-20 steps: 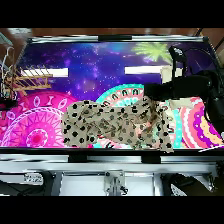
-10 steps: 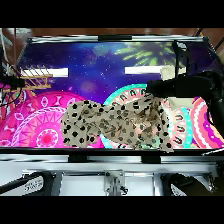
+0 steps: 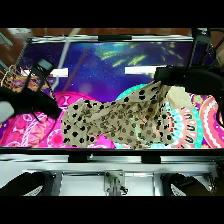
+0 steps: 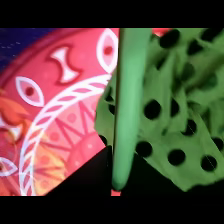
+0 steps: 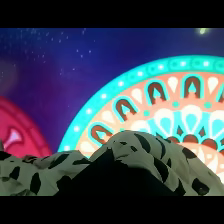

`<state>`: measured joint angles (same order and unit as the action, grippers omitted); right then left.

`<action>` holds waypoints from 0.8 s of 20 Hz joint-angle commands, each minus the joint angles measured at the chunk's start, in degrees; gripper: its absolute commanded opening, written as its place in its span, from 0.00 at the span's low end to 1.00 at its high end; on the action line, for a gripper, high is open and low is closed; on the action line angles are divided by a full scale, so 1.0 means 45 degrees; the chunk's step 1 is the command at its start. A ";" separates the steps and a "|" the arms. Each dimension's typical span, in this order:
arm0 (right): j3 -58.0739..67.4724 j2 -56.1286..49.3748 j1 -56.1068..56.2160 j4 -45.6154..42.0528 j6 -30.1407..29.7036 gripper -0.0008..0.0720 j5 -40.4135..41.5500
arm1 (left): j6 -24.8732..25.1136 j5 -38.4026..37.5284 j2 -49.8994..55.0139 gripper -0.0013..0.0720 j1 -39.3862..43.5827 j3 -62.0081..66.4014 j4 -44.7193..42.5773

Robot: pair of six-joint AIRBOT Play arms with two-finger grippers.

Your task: Fold the shirts.

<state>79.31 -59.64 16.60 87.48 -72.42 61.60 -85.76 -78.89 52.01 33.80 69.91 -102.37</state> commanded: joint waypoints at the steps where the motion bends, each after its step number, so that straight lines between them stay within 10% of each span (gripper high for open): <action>1: 0.0189 0.0010 0.0000 -0.0913 0.0233 0.12 -0.0024 | -0.0321 -0.3055 -0.1394 0.07 0.2832 -0.0913 -0.0015; 8: 0.0189 0.0010 0.0000 -0.1520 0.0248 0.12 -0.0034 | -0.0155 -0.5926 -0.3701 0.07 0.5100 -0.1336 0.1792; 16: 0.0189 0.0015 0.0000 -0.1511 0.0340 0.12 -0.0015 | -0.2118 -0.3793 -0.3667 0.07 0.7082 -0.4673 0.2021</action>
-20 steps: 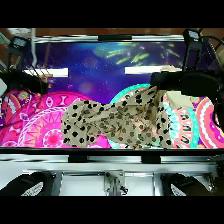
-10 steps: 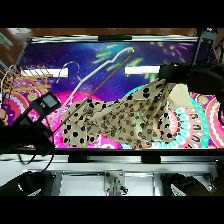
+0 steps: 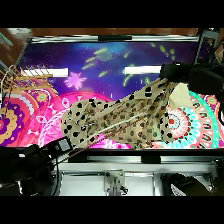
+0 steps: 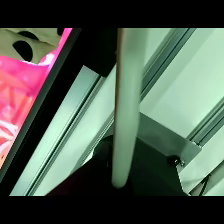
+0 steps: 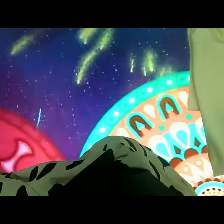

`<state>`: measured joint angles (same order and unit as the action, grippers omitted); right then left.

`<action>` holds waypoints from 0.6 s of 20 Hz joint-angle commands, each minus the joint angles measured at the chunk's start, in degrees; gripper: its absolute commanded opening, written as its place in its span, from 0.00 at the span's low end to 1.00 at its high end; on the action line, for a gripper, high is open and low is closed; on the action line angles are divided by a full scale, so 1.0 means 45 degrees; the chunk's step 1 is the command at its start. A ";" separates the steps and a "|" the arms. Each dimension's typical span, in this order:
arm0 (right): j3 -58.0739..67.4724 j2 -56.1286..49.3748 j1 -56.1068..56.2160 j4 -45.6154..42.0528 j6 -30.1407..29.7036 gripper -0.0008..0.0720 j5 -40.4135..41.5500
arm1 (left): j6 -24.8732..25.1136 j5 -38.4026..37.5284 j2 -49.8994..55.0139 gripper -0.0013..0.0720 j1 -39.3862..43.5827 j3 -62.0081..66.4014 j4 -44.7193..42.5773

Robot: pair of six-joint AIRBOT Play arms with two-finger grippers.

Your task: Fold the shirts.

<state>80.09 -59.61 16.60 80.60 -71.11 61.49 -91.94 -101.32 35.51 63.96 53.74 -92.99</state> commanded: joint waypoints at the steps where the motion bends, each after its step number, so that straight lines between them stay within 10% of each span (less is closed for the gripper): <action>1: 0.0015 0.0029 0.0005 0.0151 0.0049 0.12 0.0010 | -0.1185 0.1807 0.0165 0.07 0.0374 -0.1413 -0.0447; 12: 0.0015 0.1773 0.0010 0.2686 -0.0131 0.12 0.0379 | -0.1724 0.7698 0.3978 0.07 -0.1307 -0.1146 -0.1355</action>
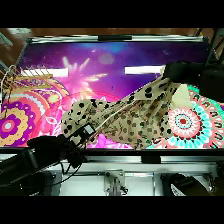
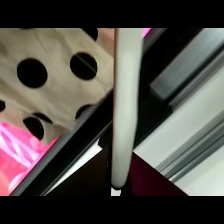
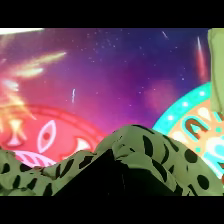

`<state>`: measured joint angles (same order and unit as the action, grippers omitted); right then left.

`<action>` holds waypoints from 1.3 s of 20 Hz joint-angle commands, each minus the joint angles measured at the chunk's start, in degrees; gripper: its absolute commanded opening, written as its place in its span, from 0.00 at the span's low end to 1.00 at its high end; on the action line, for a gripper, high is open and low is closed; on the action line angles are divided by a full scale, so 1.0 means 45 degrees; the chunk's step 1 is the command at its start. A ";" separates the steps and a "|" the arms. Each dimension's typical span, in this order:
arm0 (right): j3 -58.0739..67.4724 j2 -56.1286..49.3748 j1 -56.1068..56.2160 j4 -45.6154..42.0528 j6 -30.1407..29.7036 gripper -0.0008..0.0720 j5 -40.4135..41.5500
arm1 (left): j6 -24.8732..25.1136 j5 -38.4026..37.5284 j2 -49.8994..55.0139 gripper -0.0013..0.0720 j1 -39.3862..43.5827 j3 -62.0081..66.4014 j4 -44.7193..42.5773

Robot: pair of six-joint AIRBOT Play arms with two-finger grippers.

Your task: Fold the shirts.

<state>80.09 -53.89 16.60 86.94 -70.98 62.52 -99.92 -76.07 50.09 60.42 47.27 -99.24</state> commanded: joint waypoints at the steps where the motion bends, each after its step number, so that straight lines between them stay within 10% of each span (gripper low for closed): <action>1: 0.0015 0.0695 0.0010 0.1836 -0.0194 0.12 0.0136 | 0.0180 0.2613 0.0947 0.07 -0.0636 0.0573 0.0209; 8: 0.0015 0.2093 0.0010 0.5323 -0.0559 0.12 0.0374 | 0.2210 0.4930 0.1851 0.07 -0.1763 0.1103 0.2608; 17: 0.0000 0.1409 0.0010 0.5659 -0.0058 0.12 0.5644 | 0.2963 0.5634 0.1885 0.07 -0.2812 0.2064 0.3075; 18: 0.0000 0.1239 0.0000 0.5469 -0.0267 0.24 0.5357 | 0.2963 0.5600 0.1885 0.07 -0.2812 0.2093 0.3075; 20: 0.0015 0.1049 0.0000 0.5435 -0.1331 0.82 0.4915 | 0.2963 0.5479 0.1875 0.07 -0.2812 0.2093 0.3070; 26: 0.3152 0.1044 0.0000 -0.1472 -0.1287 0.82 0.4017 | 0.3084 0.5236 0.1787 0.07 -0.2812 0.2123 0.3070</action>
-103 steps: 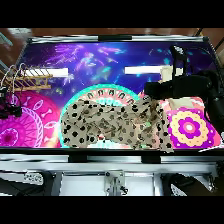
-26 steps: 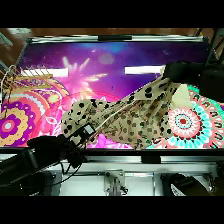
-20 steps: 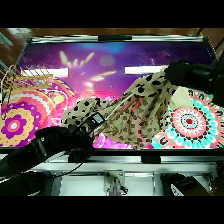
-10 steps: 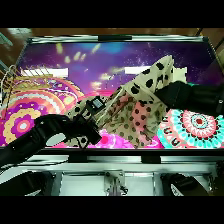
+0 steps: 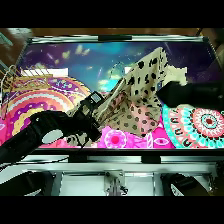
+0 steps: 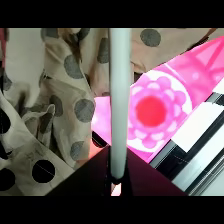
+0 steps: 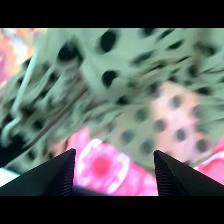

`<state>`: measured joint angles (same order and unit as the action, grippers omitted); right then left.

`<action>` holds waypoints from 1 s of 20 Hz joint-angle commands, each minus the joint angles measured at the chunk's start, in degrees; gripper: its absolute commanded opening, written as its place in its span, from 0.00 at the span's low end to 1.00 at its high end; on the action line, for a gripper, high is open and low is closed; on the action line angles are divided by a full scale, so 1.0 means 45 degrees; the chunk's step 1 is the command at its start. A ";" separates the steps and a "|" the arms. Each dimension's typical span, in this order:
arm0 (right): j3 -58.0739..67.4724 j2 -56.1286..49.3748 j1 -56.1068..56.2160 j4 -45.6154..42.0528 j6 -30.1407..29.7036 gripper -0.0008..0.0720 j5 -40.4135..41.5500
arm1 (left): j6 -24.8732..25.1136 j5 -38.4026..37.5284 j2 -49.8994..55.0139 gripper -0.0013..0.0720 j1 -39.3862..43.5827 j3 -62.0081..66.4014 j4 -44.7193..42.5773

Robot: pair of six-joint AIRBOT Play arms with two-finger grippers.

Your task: Fold the shirts.

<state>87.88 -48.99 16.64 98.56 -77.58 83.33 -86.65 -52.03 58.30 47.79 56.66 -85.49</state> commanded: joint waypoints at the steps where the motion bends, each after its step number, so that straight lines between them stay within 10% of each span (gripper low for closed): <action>1: 0.1841 -0.0044 -0.0044 -0.5445 0.0457 0.82 -0.1190 | 0.0282 -0.0228 -0.0039 0.07 -0.0005 0.0034 0.0010; 4: 0.2093 -0.0573 -0.2035 -0.5119 -0.0175 0.82 -0.1472 | 0.0889 -0.0850 -0.0058 0.07 -0.0005 0.0034 0.0015; 8: 0.2093 -0.3089 -0.5095 -0.1083 -0.5285 0.68 -0.0170 | 0.1943 -0.1681 -0.0248 0.07 -0.0005 0.0039 0.0010; 14: 0.2093 -0.5557 -0.4245 0.0792 -1.9472 0.68 0.2327 | 0.2924 -0.2361 -0.0321 0.07 -0.0005 0.0039 -0.0034; 20: 0.2093 -0.5824 -0.3803 0.0661 -2.0997 0.68 0.2040 | 0.3837 -0.2385 -0.0311 0.07 -0.0010 0.0097 -0.0039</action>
<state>97.25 -74.35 -1.04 99.81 -163.61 91.66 -71.85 -62.43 56.90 47.77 56.90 -85.67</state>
